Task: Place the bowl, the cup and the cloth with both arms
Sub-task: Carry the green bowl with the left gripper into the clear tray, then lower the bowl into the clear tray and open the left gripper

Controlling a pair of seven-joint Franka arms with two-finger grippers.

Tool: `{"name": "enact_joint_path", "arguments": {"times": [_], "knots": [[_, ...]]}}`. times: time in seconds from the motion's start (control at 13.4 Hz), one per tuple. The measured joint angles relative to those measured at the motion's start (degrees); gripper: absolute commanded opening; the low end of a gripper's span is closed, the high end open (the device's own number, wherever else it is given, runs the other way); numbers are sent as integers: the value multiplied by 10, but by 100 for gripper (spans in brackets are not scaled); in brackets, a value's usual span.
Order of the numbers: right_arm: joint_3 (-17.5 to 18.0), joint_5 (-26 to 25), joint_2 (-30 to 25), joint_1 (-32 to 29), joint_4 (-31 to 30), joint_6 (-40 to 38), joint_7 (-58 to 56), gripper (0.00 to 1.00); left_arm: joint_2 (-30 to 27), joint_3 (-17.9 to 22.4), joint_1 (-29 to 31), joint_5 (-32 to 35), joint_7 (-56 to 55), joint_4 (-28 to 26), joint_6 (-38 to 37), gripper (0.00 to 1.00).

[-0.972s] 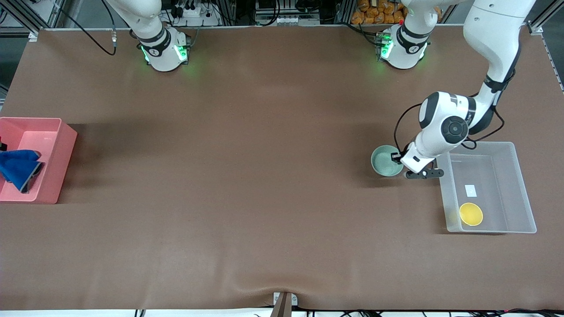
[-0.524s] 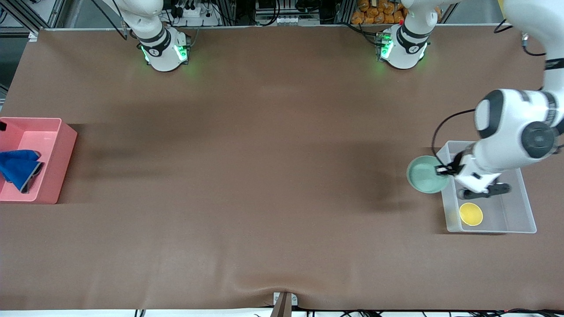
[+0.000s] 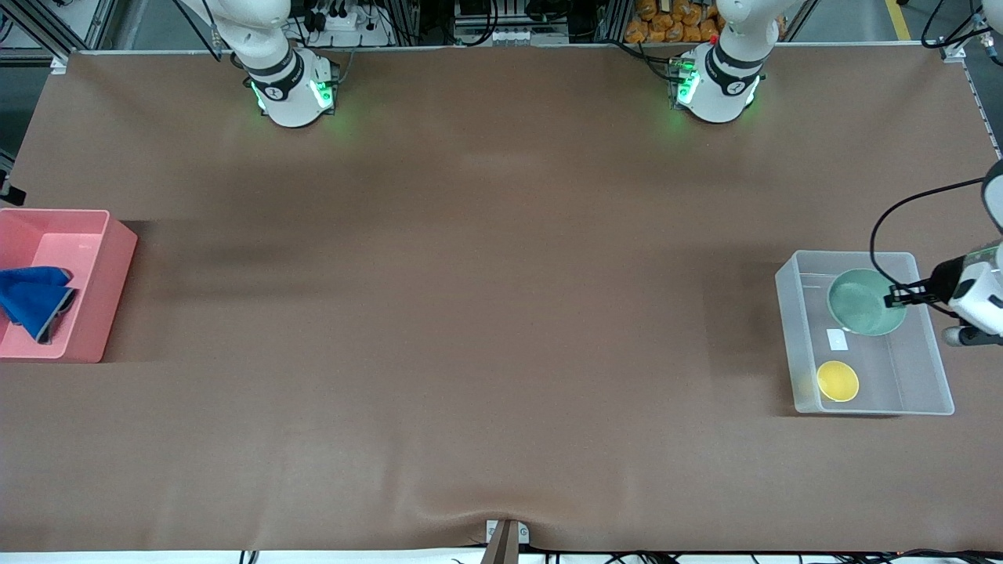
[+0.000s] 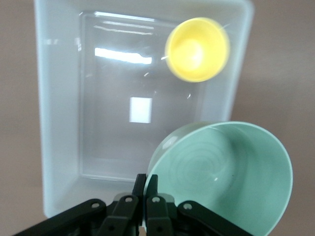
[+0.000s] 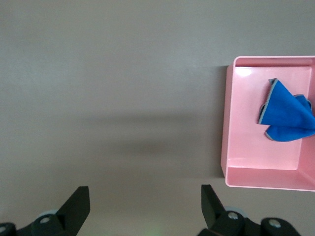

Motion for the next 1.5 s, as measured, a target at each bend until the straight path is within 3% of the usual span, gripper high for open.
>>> {"name": "enact_joint_path", "arguments": {"times": [0.37,0.6,0.9,1.27,1.35,1.5], "knots": [[5,-59,-21,86,1,-3,95,100,55,-1,13,15,7,-2,37,0],[19,-60,-34,91,1,-17,112,100,79,0,14,18,7,-3,62,0],[64,-60,-35,93,4,-25,166,100,99,0,22,20,13,-11,100,0],[69,-60,-36,95,26,-35,167,100,125,0,40,60,20,-36,161,0],[68,-60,-37,98,33,-42,167,100,127,0,43,60,22,-43,173,17],[65,-60,-37,108,43,-52,168,100,129,0,44,62,24,-51,183,88]]}}
